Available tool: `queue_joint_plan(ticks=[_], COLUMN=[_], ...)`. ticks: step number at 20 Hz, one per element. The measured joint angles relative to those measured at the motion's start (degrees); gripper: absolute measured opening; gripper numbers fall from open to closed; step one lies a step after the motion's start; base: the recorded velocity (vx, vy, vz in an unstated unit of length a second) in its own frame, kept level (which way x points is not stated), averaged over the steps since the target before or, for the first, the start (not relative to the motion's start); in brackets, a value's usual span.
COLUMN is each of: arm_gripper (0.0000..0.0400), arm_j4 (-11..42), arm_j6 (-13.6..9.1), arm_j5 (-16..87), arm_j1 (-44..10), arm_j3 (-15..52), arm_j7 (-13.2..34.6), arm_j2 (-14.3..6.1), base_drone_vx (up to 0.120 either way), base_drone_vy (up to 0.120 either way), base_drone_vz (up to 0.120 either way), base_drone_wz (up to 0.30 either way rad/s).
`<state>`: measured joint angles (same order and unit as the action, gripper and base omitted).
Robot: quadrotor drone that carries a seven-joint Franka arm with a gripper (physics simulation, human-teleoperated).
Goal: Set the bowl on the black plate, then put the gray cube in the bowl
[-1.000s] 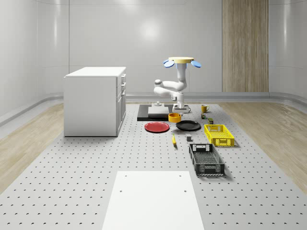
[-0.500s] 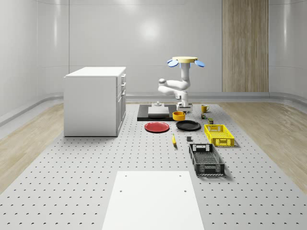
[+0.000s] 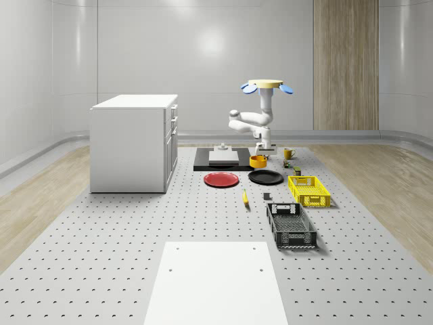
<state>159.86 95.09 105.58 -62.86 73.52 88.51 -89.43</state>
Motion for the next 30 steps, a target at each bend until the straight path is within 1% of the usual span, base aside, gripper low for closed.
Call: queue_joint_plan(ticks=[3,4,10,12,19,22,24,30], arm_gripper=[0.0100,0.0100,0.0100,0.0100,0.0100,0.0100,0.0100,0.0100], arm_j4=[0.0,0.0,0.0,0.0,0.0,0.0,-0.1,-1.2], arm_j6=[0.0,0.1,0.1,0.1,0.2,0.2,0.3,1.8], arm_j5=[0.0,0.0,-0.1,-0.1,-0.1,-0.1,0.1,3.4], arm_j1=[0.0,0.0,0.0,0.0,-0.1,-0.1,-0.1,-0.9], arm_j3=[0.0,0.0,0.0,0.0,0.0,0.0,-0.2,-3.8], arm_j7=[0.0,0.0,0.0,0.0,0.1,0.1,0.1,0.2], arm_j2=[0.0,-0.1,-0.1,-0.2,-0.2,-0.3,-0.3,-0.2], base_drone_vx=[-0.120,0.000,0.000,0.000,0.000,0.000,0.000,0.000], base_drone_vy=[0.120,0.120,0.120,0.120,0.017,-0.107,0.000,0.000], base_drone_vz=[0.000,0.000,-0.120,-0.040,0.000,0.000,0.000,0.000], base_drone_wz=[0.000,0.000,0.000,0.000,0.000,0.000,0.000,0.000])
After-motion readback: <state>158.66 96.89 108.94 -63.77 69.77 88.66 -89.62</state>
